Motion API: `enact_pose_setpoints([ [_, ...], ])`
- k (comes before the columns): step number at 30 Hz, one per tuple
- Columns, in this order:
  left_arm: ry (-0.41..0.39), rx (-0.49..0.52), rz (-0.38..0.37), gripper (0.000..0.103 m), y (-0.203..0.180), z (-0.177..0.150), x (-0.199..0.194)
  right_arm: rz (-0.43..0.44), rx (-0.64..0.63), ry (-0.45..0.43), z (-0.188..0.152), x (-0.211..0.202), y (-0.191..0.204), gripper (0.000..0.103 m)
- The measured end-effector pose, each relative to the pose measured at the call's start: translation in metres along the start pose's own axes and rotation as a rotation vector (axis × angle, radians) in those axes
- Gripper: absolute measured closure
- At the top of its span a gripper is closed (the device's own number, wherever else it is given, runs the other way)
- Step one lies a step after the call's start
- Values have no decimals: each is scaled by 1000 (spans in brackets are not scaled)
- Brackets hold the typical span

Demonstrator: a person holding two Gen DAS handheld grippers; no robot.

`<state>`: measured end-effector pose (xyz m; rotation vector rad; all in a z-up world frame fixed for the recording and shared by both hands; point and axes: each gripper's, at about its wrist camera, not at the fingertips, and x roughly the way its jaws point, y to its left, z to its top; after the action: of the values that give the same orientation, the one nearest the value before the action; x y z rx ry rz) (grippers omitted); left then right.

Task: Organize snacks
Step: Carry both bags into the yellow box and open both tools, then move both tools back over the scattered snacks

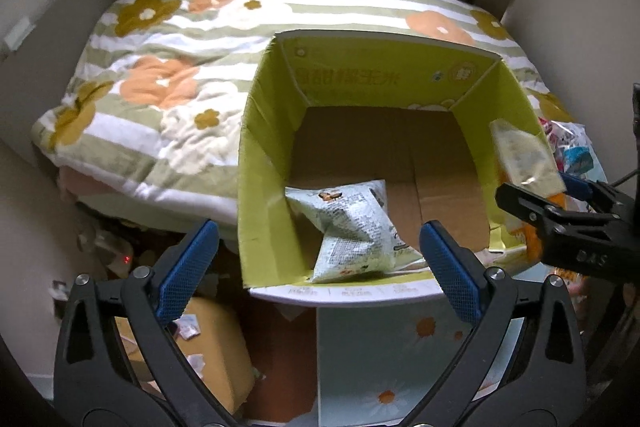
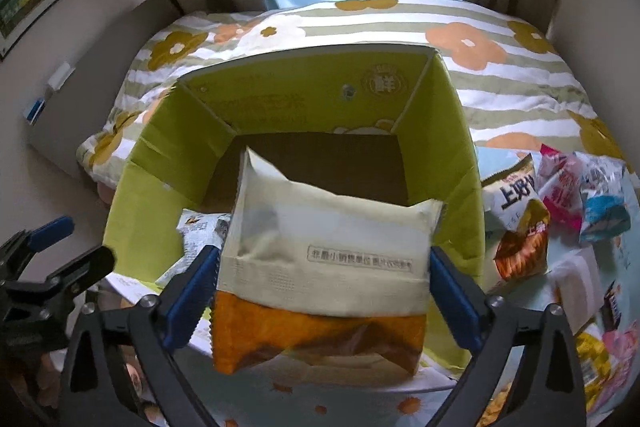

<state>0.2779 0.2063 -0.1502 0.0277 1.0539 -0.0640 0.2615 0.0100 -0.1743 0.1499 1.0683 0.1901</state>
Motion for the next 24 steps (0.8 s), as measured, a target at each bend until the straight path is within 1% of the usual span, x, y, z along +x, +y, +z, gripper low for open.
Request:
enact_pose_setpoints([
  [3,1,-7,-10,3,2,-7,-2,8,17,-13,-5,-2,-2,4],
  [6,10,-12,-32,3,2,-15,-3,19,37,-54,-9,-6,-4,4],
  [11,0,-13,-61,3,4,-23,-7,8,45,-49,-15,-12,-1,4],
  [14,-1,-12,-86,3,3,-27,-7,-24,20,-6,-20,-17,1,4],
  [16,-2,-3,-103,3,-2,-29,-6,-34,18,-12,-24,-24,-1,4],
  [19,-7,22,-116,3,-12,-28,-7,-13,31,-41,-30,-37,-6,4],
  [24,-30,87,-152,3,-38,-27,-19,-19,53,-79,-38,-60,-17,4],
])
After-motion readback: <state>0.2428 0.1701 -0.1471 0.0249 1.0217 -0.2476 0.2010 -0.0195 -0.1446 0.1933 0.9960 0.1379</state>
